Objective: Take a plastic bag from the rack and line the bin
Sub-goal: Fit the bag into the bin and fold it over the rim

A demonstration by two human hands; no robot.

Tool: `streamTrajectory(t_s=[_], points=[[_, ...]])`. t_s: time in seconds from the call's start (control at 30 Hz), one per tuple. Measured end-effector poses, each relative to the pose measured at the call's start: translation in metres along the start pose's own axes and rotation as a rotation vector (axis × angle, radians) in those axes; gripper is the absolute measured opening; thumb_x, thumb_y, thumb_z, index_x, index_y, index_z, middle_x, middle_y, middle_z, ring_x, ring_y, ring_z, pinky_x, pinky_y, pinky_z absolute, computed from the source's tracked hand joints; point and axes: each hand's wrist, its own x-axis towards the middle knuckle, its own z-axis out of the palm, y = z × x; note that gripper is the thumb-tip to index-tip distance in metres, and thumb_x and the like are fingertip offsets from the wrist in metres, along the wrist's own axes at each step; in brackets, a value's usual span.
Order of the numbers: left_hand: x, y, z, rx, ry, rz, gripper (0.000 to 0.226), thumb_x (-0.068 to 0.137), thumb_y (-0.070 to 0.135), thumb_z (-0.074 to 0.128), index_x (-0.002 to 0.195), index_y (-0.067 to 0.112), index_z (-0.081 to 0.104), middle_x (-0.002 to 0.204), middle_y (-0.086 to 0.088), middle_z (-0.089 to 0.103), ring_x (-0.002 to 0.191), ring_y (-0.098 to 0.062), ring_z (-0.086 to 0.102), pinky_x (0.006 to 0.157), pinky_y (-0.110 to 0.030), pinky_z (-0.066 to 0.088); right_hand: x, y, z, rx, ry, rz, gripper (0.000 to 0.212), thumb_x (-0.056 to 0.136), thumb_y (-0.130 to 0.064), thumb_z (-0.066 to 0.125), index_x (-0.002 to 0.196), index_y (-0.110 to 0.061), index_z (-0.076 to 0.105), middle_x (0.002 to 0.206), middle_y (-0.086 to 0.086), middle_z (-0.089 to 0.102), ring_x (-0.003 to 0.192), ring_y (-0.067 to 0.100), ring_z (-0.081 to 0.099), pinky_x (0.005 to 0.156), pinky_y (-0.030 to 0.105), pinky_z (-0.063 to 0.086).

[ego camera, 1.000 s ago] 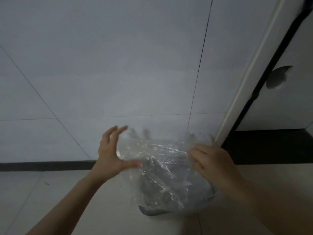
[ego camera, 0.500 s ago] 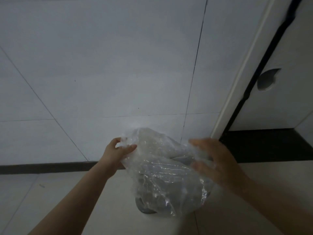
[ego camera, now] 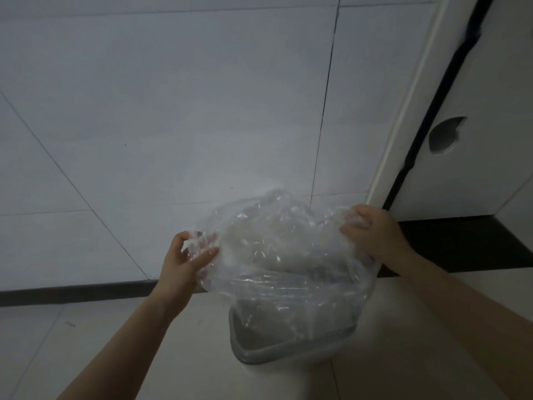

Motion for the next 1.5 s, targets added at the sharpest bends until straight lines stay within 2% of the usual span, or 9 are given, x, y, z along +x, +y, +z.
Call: streamTrajectory(t_s=[0.1, 0.4, 0.77, 0.9, 1.03, 1.13, 1.27, 1.37, 1.5], points=[[-0.005, 0.0, -0.004, 0.021, 0.025, 0.036, 0.045, 0.064, 0.018, 0.072, 0.102, 0.014, 0.05, 0.107, -0.004, 0.07, 0.09, -0.026, 0.07, 0.063, -0.045, 0.059, -0.004, -0.003, -0.01, 0.019, 0.045, -0.089, 0.01, 0.079, -0.012, 0.069, 0.077, -0.011, 0.059, 0.07, 0.005, 0.059, 0.061, 0.014, 0.052, 0.057, 0.025, 0.041], [-0.03, -0.031, -0.011, 0.404, 0.004, -0.054, 0.044, 0.072, 0.002, 0.075, 0.108, 0.003, 0.049, 0.104, -0.021, 0.06, 0.096, -0.035, 0.061, 0.083, -0.05, 0.053, -0.045, 0.027, 0.019, -0.093, -0.028, -0.044, 0.018, 0.076, -0.007, 0.07, 0.084, -0.003, 0.054, 0.077, 0.022, 0.061, 0.072, 0.037, 0.059, 0.067, 0.042, 0.05], [-0.024, -0.036, -0.007, 0.635, -0.308, -0.156, 0.034, 0.071, 0.008, 0.076, 0.093, 0.028, 0.059, 0.088, -0.004, 0.067, 0.07, -0.013, 0.069, 0.056, -0.026, 0.057, -0.04, 0.048, 0.023, -0.225, -0.077, -0.054, 0.007, 0.084, -0.006, 0.059, 0.087, -0.004, 0.053, 0.08, 0.017, 0.061, 0.075, 0.035, 0.06, 0.068, 0.047, 0.052], [-0.025, -0.041, -0.006, 0.613, -0.252, -0.245, 0.036, 0.069, 0.013, 0.079, 0.095, 0.026, 0.057, 0.093, -0.007, 0.066, 0.082, -0.021, 0.065, 0.062, -0.03, 0.059, -0.038, 0.052, 0.042, -0.27, -0.181, 0.007, 0.017, 0.083, -0.007, 0.061, 0.097, 0.0, 0.053, 0.094, 0.021, 0.061, 0.087, 0.036, 0.059, 0.073, 0.042, 0.05], [-0.031, -0.037, -0.014, 0.473, -0.288, -0.127, 0.073, 0.052, 0.026, 0.088, 0.116, 0.026, 0.053, 0.11, 0.0, 0.066, 0.105, -0.026, 0.062, 0.078, -0.032, 0.057, -0.034, 0.054, 0.049, -0.216, -0.283, 0.171, 0.048, 0.077, -0.02, 0.072, 0.116, -0.004, 0.049, 0.116, 0.019, 0.058, 0.104, 0.033, 0.056, 0.087, 0.04, 0.048], [-0.036, -0.03, -0.013, 0.507, -0.029, 0.049, 0.119, 0.047, 0.04, 0.086, 0.143, 0.04, 0.014, 0.151, 0.0, 0.028, 0.136, -0.023, 0.031, 0.106, -0.046, 0.034, -0.029, 0.045, 0.032, -0.228, -0.3, 0.18, 0.088, 0.069, -0.049, 0.074, 0.138, -0.019, 0.029, 0.142, 0.011, 0.04, 0.126, 0.029, 0.042, 0.103, 0.041, 0.038], [-0.035, -0.029, 0.01, 1.178, -0.16, 0.676, 0.09, 0.069, 0.066, 0.059, 0.142, 0.046, 0.011, 0.158, 0.005, 0.008, 0.145, -0.018, 0.001, 0.114, -0.05, 0.004, -0.04, 0.031, 0.024, -0.575, -0.43, -0.428, 0.1, 0.064, -0.071, 0.061, 0.144, -0.035, 0.013, 0.156, 0.0, 0.018, 0.14, 0.023, 0.021, 0.111, 0.039, 0.015], [-0.032, -0.045, 0.032, 1.517, -0.352, 0.661, 0.085, 0.075, 0.071, 0.045, 0.144, 0.042, 0.004, 0.156, 0.01, -0.007, 0.142, -0.02, -0.019, 0.111, -0.049, -0.02, -0.055, 0.03, 0.042, -0.818, -0.632, -0.612, 0.096, 0.066, -0.082, 0.041, 0.143, -0.043, 0.0, 0.158, -0.007, 0.002, 0.144, 0.021, 0.004, 0.114, 0.052, 0.006], [-0.028, -0.074, 0.035, 1.75, -0.386, 0.471, 0.099, 0.071, 0.079, 0.039, 0.14, 0.04, -0.02, 0.151, 0.004, -0.026, 0.132, -0.024, -0.036, 0.092, -0.047, -0.04, -0.065, 0.053, 0.054, -1.014, -0.681, -0.498, 0.093, 0.073, -0.078, 0.038, 0.144, -0.038, -0.006, 0.159, -0.005, -0.007, 0.144, 0.024, -0.008, 0.111, 0.062, -0.008]])
